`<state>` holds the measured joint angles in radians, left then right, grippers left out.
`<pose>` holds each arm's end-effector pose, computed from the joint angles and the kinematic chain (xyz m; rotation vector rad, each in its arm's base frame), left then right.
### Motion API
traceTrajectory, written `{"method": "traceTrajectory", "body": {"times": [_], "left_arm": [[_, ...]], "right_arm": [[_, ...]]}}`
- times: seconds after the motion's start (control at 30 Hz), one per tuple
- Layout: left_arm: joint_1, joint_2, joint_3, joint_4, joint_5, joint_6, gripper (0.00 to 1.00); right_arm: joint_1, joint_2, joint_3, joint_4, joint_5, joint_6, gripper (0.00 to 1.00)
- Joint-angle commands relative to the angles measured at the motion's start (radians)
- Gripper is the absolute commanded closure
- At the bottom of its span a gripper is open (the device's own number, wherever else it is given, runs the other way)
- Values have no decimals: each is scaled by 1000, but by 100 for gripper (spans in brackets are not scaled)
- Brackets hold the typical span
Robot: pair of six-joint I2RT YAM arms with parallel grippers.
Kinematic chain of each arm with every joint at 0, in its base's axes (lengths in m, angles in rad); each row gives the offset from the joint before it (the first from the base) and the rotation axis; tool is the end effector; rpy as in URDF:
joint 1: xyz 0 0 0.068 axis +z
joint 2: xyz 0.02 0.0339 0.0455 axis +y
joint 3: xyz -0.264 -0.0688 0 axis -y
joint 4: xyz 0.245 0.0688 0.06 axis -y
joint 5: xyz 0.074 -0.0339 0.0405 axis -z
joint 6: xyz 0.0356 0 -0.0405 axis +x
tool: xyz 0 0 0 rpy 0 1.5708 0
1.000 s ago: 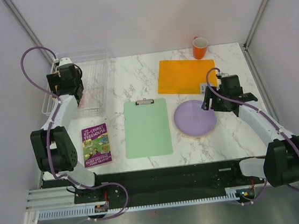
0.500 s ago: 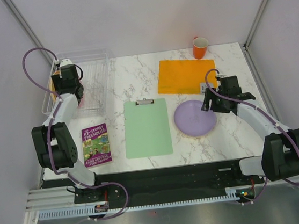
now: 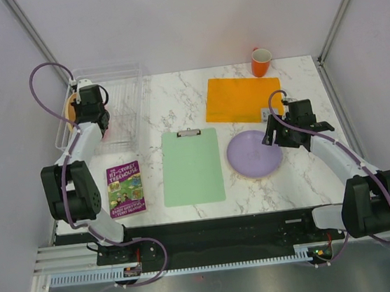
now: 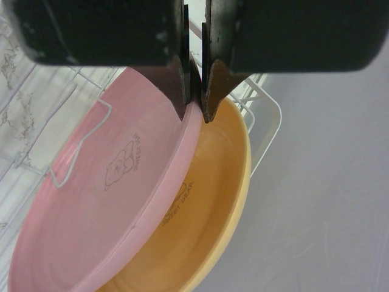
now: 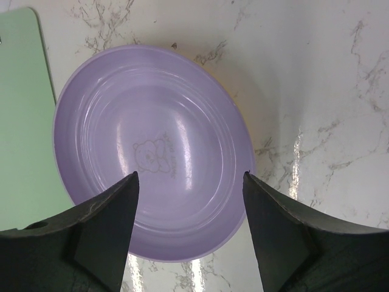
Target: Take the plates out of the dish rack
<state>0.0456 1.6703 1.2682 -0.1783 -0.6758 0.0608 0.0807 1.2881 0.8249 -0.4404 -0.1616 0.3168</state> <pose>0.3789 0.0396 0.2797 -0.3769 2.0721 0.7854 0.2586 0.0267 0.2255 0.2242 2.4848 0.3686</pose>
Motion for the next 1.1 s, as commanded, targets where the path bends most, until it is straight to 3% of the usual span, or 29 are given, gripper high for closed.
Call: {"method": "traceTrajectory", "body": {"times": [0.0,0.2,0.43,0.63,0.7,0.83,0.87,1.07], "left_arm": [[-16,-81,16,83,-90,11,98],[-78,-103,28,172,-222,131,98],[-144,-112,10,384,-363,379,98],[-173,-176,0,384,-375,386,98],[-196,-231,13,253,-325,334,98],[-231,-360,55,-47,-142,64,98],[-233,-385,59,-105,-4,18,98],[-251,-583,-27,-234,431,-281,98]], "right_arm": [[-6,-27,-6,26,-16,-13,23],[-6,-30,-4,25,-29,-12,24],[-7,-44,-4,23,-38,-10,23],[-7,-81,14,0,-44,-8,23],[-6,-99,25,-21,-26,-10,23],[-7,-211,37,-31,17,-15,23],[-7,-229,39,-31,14,-13,23],[-6,-309,62,-11,-142,41,24]]}}
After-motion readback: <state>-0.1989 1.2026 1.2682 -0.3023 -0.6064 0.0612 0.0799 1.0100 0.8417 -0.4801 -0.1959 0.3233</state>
